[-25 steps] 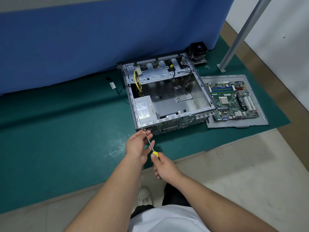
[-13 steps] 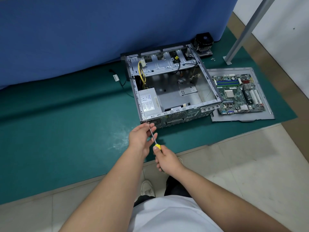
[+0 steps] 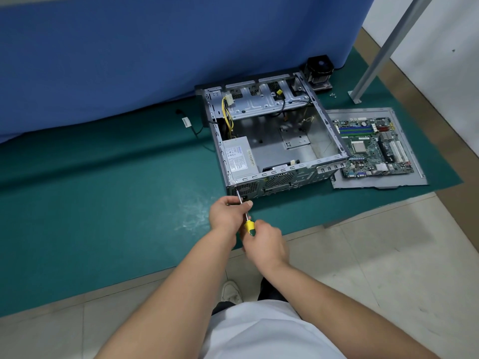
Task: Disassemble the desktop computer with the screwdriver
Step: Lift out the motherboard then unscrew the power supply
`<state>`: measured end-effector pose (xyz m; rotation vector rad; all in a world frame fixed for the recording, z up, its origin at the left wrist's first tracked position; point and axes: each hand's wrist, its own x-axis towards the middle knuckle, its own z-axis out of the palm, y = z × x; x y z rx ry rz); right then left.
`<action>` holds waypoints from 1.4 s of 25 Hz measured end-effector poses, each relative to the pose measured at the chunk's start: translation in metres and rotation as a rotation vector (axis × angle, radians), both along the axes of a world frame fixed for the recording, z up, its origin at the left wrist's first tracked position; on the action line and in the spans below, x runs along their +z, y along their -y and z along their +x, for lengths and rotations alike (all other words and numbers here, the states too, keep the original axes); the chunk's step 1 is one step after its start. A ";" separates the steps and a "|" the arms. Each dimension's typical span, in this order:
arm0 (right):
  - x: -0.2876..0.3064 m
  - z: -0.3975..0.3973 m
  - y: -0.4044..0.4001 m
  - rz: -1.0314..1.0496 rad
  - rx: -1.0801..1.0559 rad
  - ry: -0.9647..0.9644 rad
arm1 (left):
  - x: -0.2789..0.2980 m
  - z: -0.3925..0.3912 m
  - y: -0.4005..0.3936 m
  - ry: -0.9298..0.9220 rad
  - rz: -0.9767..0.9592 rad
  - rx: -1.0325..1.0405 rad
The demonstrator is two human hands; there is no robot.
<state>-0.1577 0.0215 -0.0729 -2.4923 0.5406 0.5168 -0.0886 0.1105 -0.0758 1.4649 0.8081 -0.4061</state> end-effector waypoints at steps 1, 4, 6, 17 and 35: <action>0.001 0.001 0.000 0.066 -0.016 -0.019 | 0.001 0.000 0.000 0.006 0.006 -0.011; 0.002 0.005 0.004 0.637 -0.214 -0.088 | 0.001 0.003 -0.005 0.004 -0.021 -0.048; 0.004 0.002 0.011 1.009 -0.393 -0.195 | 0.005 0.002 -0.009 -0.017 -0.122 -0.045; 0.005 -0.010 0.002 1.117 -0.424 -0.227 | 0.008 -0.004 -0.016 -0.048 -0.203 -0.103; 0.001 -0.018 0.013 1.229 -0.453 -0.314 | 0.012 -0.012 -0.022 -0.051 -0.325 -0.148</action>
